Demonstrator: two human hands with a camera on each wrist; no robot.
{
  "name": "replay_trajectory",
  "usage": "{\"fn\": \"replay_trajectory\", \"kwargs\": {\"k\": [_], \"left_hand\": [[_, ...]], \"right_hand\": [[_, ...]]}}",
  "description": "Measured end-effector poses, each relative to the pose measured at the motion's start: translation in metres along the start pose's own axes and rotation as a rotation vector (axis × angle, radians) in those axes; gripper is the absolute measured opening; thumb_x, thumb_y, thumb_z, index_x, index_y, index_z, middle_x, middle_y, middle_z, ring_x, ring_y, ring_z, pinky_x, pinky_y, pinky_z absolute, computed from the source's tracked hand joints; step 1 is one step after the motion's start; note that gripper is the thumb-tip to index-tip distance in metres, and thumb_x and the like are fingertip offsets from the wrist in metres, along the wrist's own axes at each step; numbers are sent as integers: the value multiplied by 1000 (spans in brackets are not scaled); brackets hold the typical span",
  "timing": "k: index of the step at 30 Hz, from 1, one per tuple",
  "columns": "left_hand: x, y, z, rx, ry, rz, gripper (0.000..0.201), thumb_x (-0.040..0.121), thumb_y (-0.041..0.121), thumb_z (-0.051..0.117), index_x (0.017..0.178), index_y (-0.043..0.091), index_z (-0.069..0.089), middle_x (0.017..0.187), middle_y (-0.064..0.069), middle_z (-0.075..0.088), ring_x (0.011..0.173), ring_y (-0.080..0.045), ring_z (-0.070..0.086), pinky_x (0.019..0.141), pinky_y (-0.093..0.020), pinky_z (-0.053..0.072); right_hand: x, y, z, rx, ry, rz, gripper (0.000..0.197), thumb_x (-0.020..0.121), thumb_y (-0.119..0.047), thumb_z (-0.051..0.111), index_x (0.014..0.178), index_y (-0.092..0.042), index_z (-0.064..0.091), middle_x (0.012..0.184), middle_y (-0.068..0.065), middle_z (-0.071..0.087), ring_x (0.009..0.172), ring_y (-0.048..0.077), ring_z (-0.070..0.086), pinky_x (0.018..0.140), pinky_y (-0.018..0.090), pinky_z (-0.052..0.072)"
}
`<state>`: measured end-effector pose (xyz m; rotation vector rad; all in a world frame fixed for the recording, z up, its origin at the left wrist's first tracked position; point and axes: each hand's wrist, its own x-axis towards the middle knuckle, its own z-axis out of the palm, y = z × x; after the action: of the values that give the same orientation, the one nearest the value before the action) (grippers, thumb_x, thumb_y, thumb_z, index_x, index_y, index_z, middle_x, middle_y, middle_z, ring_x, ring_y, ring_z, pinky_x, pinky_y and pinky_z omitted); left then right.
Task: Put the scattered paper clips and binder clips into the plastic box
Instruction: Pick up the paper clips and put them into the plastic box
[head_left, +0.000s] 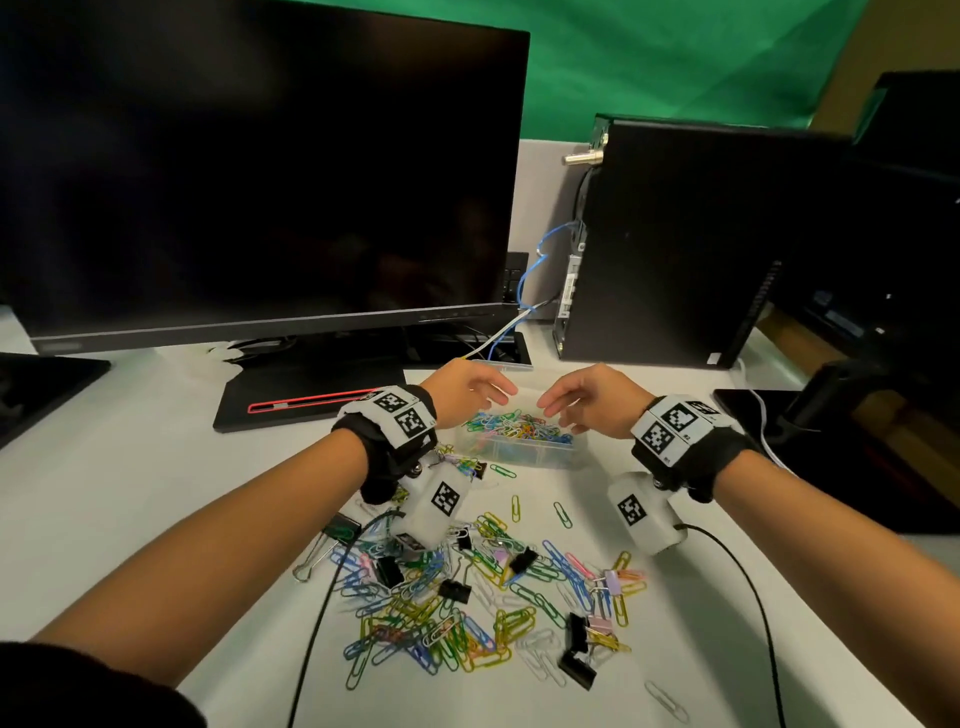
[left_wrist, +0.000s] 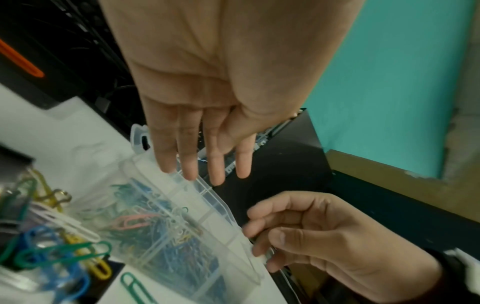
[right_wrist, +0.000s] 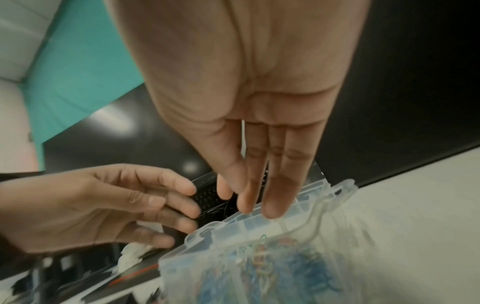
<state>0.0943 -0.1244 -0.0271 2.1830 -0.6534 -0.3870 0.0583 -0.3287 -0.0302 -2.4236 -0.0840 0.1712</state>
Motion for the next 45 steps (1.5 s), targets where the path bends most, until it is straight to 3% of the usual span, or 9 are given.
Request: {"fn": "replay_trajectory", "kwargs": {"k": [4, 10, 16, 23, 29, 33, 35, 41, 45], "left_hand": [[-30, 6, 5, 234, -66, 114, 27, 88, 1, 51, 107, 12, 68, 105, -7, 69, 68, 2, 54, 60, 2, 41], [-64, 13, 34, 480, -384, 119, 25, 86, 18, 61, 111, 19, 65, 99, 2, 64, 84, -9, 55, 67, -14, 41], [-71, 15, 55, 506, -471, 148, 37, 81, 20, 69, 117, 24, 61, 102, -1, 55, 84, -12, 47, 70, -21, 38], [-71, 13, 66, 567, -461, 130, 41, 80, 22, 71, 120, 20, 61, 117, -6, 57, 91, -10, 45, 79, -21, 35], [-71, 10, 69, 538, -393, 120, 32, 80, 16, 71, 110, 13, 59, 108, -8, 65, 80, -13, 49, 56, -17, 34], [-72, 12, 66, 500, -349, 106, 29, 80, 12, 70, 107, 12, 60, 107, -9, 65, 67, -8, 48, 54, -14, 33], [-71, 14, 62, 472, -329, 94, 28, 79, 14, 72, 105, 14, 62, 107, -8, 65, 73, -13, 52, 55, -15, 36], [-72, 17, 36, 400, -182, 103, 24, 80, 19, 72, 104, 18, 66, 91, 3, 55, 62, 0, 48, 57, -12, 38], [-73, 10, 19, 234, -102, 37, 18, 81, 13, 71, 97, 16, 66, 95, -3, 54, 50, -7, 54, 50, -20, 52]], "right_hand": [[-38, 4, -5, -230, -111, -102, 26, 79, -1, 63, 85, -25, 69, 74, -10, 65, 59, 4, 60, 61, 20, 53], [-96, 12, 3, -349, -398, -64, 21, 70, -23, 78, 86, -33, 70, 79, -14, 67, 62, -5, 56, 72, 15, 49], [-118, 21, 21, -413, -380, -76, 28, 66, -30, 81, 92, -28, 70, 79, -10, 67, 59, -3, 52, 61, 4, 37], [-121, 20, 25, -436, -267, -78, 18, 70, -26, 74, 88, -25, 71, 77, -11, 67, 62, -1, 55, 59, 4, 36], [-120, 32, 5, -468, -122, 7, 16, 78, -30, 70, 92, -23, 71, 71, -17, 59, 63, -1, 52, 61, 8, 38], [-118, 42, 2, -541, -151, 91, 17, 77, -24, 68, 94, -20, 71, 87, -4, 69, 76, 8, 58, 74, 18, 47], [-116, 44, 2, -546, -155, 101, 19, 76, -25, 69, 94, -21, 71, 91, -2, 70, 78, 10, 58, 69, 16, 45], [-120, 29, 9, -494, -112, -73, 25, 75, -26, 71, 100, -26, 67, 85, -9, 62, 65, -1, 48, 63, 8, 34], [-133, 10, 28, -310, -278, -181, 25, 73, -17, 72, 95, -28, 71, 84, -8, 67, 66, -1, 54, 63, 5, 38]]}}
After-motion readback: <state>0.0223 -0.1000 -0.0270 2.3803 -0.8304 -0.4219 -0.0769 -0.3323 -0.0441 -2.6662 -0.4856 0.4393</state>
